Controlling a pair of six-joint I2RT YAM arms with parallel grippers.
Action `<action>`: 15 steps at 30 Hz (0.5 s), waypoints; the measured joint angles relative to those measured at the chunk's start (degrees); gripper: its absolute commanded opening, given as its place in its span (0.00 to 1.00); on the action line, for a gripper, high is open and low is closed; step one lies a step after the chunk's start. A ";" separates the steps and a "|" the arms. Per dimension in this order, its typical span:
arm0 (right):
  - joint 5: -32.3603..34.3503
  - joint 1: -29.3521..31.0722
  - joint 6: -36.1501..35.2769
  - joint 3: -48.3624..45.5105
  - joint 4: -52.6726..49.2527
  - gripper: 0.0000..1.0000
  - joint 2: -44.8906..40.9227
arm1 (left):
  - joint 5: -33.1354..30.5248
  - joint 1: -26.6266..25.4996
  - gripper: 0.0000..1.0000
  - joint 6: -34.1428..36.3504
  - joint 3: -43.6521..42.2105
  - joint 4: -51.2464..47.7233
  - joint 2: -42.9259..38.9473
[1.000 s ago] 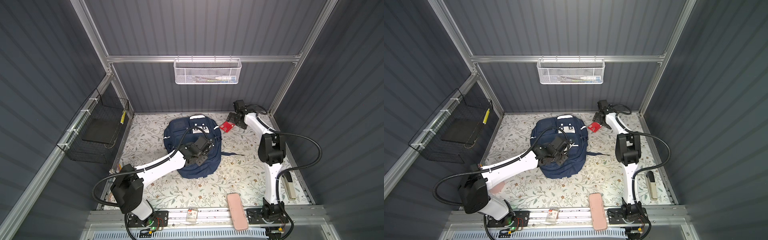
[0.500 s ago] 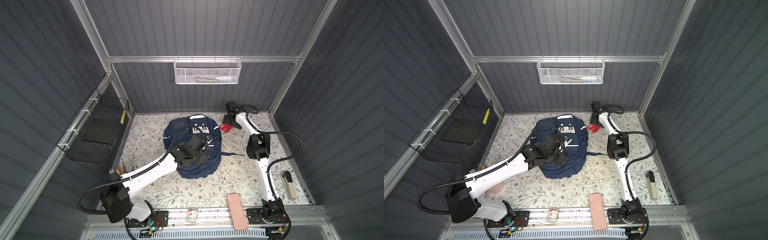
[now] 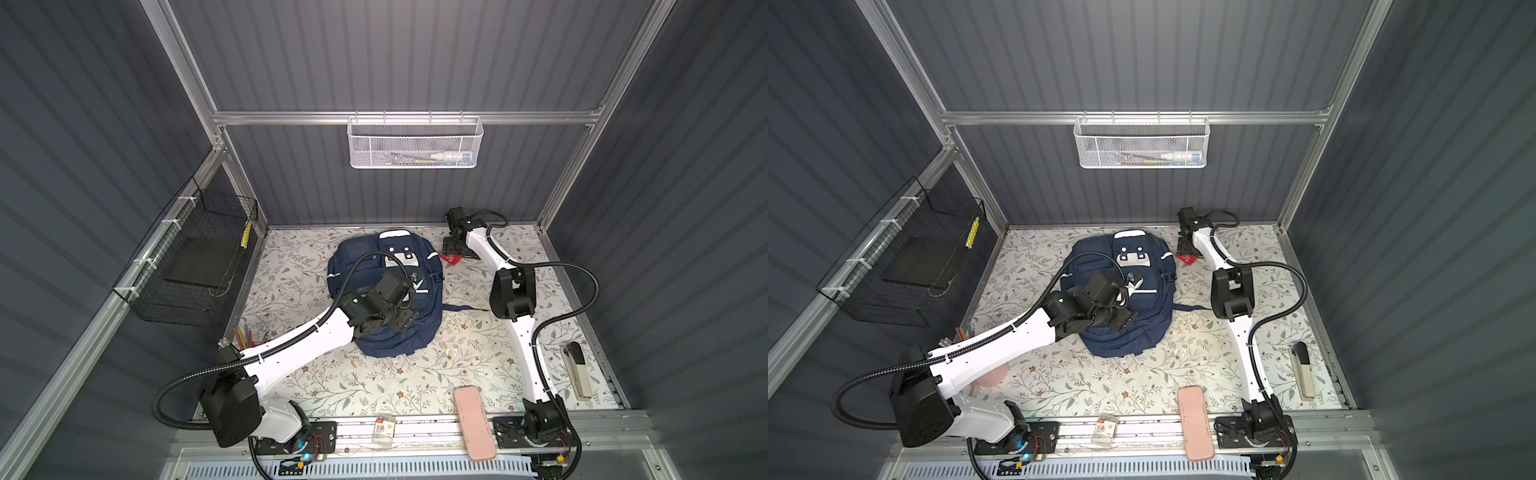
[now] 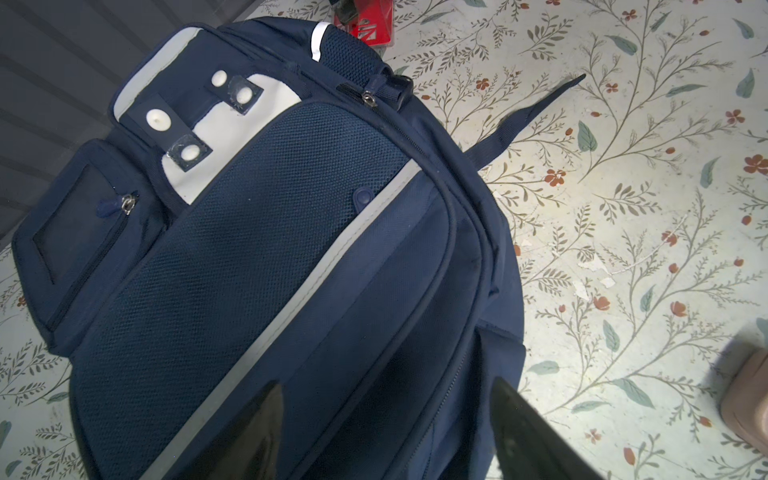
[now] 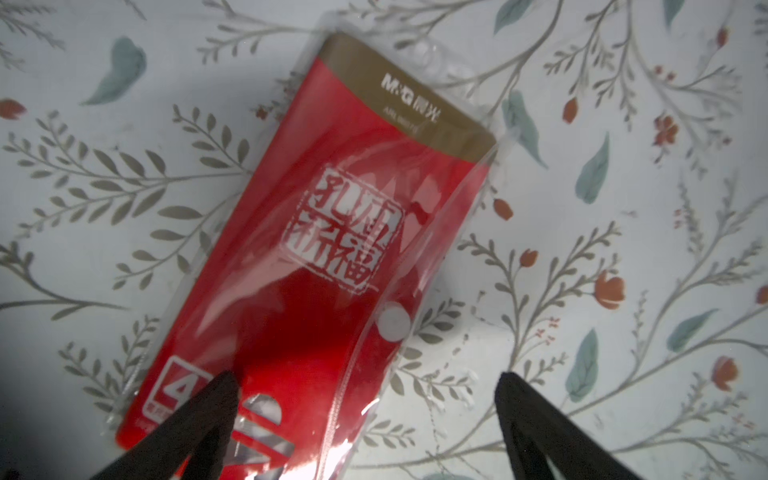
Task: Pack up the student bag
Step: 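Lower the right gripper over the red pencil-lead pack to grasp it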
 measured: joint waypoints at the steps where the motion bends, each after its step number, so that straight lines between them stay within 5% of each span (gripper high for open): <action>1: -0.94 -0.24 0.22 -1.16 0.76 0.90 -0.66 | 0.00 0.00 0.78 -0.11 -0.02 -0.02 -0.09; 15: -5.49 -3.67 1.16 -29.07 6.10 0.84 -17.33 | 0.28 0.00 0.79 -1.20 -0.68 0.48 -1.27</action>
